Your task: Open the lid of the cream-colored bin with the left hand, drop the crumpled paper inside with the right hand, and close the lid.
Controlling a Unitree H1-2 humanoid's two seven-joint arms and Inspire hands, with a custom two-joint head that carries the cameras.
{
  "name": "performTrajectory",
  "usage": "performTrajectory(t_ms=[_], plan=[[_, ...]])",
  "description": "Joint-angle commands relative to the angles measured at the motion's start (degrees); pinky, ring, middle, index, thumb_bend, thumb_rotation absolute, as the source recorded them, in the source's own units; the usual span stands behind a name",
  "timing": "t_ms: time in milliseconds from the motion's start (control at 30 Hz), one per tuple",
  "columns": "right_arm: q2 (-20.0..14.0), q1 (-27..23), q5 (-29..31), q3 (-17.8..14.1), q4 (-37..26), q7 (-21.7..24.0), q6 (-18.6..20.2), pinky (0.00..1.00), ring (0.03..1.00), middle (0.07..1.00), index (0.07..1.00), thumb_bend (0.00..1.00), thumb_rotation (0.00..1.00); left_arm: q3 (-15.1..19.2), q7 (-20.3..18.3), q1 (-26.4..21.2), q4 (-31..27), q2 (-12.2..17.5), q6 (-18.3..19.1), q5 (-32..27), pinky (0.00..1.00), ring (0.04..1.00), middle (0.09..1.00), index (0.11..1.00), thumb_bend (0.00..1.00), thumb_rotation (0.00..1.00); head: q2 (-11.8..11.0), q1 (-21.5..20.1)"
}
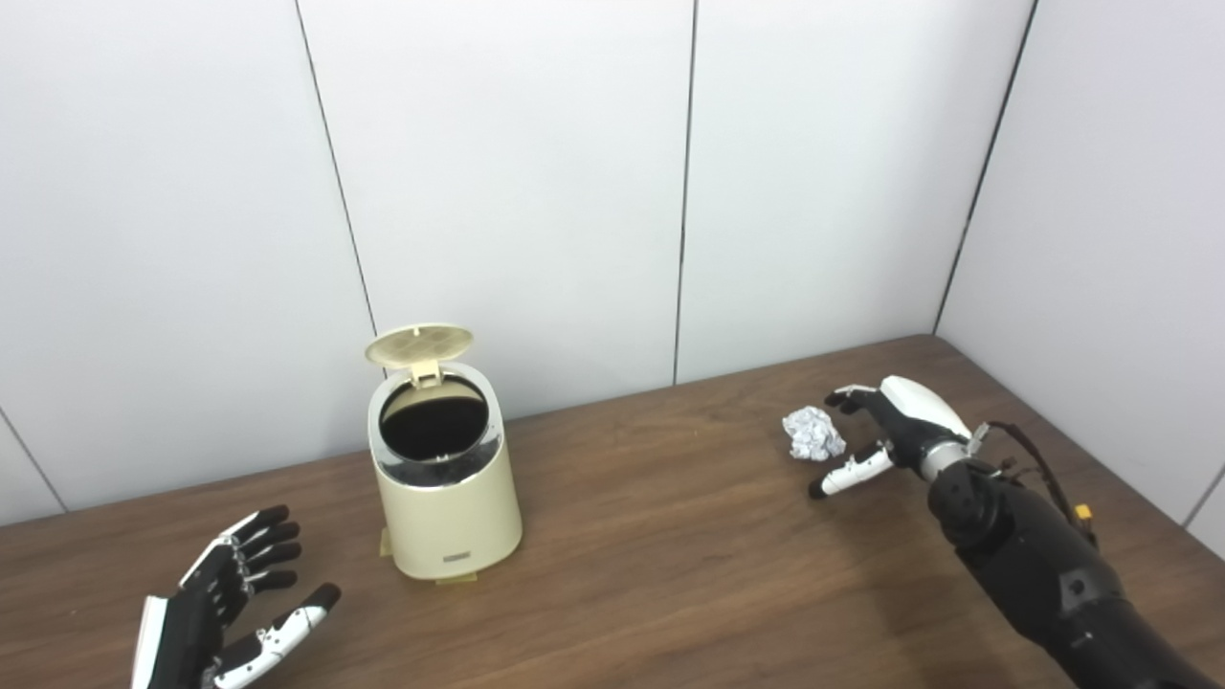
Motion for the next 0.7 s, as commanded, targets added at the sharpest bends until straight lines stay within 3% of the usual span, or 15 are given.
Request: performTrajectory(t_ms=[0, 167, 300, 667], plan=[[-1.3, -1.7, -1.0, 0.5, 0.1, -1.0, -1.6, 0.89, 0.893, 0.809, 0.786, 0.82, 0.26, 0.0, -0.2, 1.1, 0.2, 0.3, -0.4, -0.1, 0.64, 0.721, 0.748, 0.804, 0.66, 0.02, 0.1, 0.0], [-1.1, -1.4, -0.5, 0.3, 0.0, -2.3, -3.6, 0.86, 0.851, 0.772, 0.747, 0.78, 0.19, 0.1, -0.4, 1.1, 0.3, 0.4, -0.4, -0.6, 0.65, 0.723, 0.748, 0.802, 0.66, 0.04, 0.3, 0.0], [-1.0, -1.0, -0.2, 0.2, -1.0, -2.1, -4.3, 0.79, 0.763, 0.730, 0.725, 0.76, 0.11, 0.2, -0.5, 1.2, 0.2, 0.5, -0.4, -0.8, 0.65, 0.724, 0.745, 0.798, 0.65, 0.04, 0.6, 0.1], [-0.8, -1.4, -0.5, 1.4, 1.2, -1.9, -6.3, 0.87, 0.799, 0.711, 0.711, 0.74, 0.14, -0.1, -0.2, 1.3, 0.3, 0.5, -0.7, 0.2, 0.65, 0.714, 0.737, 0.793, 0.65, 0.04, 1.2, 0.8]])
